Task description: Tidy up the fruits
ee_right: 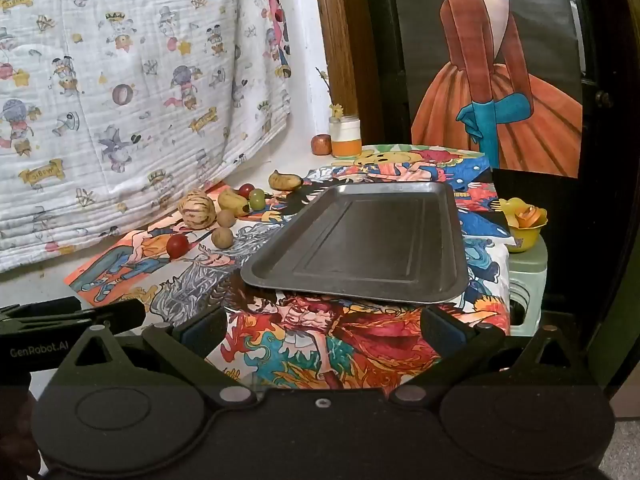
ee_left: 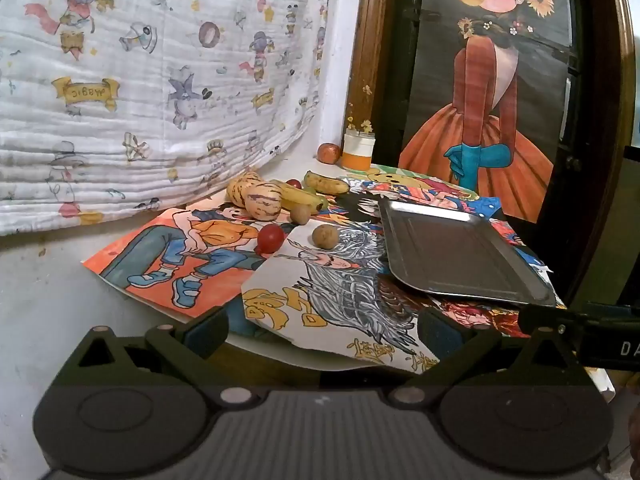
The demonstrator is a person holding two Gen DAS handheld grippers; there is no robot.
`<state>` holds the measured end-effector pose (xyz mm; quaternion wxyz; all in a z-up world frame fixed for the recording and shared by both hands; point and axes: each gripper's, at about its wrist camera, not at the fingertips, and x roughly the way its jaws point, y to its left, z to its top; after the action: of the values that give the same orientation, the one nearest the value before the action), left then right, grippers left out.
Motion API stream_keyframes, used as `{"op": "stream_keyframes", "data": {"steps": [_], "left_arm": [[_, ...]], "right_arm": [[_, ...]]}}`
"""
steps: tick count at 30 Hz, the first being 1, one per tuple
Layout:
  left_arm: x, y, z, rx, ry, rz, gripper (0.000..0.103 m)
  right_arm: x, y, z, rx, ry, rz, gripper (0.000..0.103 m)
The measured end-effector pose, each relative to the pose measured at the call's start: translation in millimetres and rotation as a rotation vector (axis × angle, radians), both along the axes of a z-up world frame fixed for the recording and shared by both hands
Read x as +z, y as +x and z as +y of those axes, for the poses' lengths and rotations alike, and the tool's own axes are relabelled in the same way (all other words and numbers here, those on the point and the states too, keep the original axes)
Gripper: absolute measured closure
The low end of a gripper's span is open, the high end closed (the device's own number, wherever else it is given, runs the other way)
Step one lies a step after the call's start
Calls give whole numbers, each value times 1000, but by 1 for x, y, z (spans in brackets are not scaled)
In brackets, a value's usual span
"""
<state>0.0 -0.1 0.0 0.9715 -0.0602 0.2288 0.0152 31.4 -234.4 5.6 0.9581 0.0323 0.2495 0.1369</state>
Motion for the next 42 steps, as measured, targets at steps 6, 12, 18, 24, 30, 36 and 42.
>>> {"op": "stream_keyframes", "data": {"steps": [6, 12, 18, 24, 30, 36, 42], "left_arm": [[0, 0, 0, 0, -2, 0, 0], [0, 0, 0, 0, -3, 0, 0], [0, 0, 0, 0, -3, 1, 0], [0, 0, 0, 0, -3, 2, 0], [0, 0, 0, 0, -1, 3, 0], [0, 0, 0, -1, -1, 3, 0], [0, 0, 0, 0, -1, 4, 0]], "right_arm": [[0, 0, 0, 0, 0, 2, 0], [-1, 1, 0, 0, 1, 6, 0], [-1, 1, 1, -1, 0, 8, 0], [-1, 2, 1, -1, 0, 9, 0], [-1, 2, 1, -1, 0, 11, 0], [-2, 2, 1, -2, 1, 14, 0], [-2, 3, 0, -2, 0, 16, 0]]}}
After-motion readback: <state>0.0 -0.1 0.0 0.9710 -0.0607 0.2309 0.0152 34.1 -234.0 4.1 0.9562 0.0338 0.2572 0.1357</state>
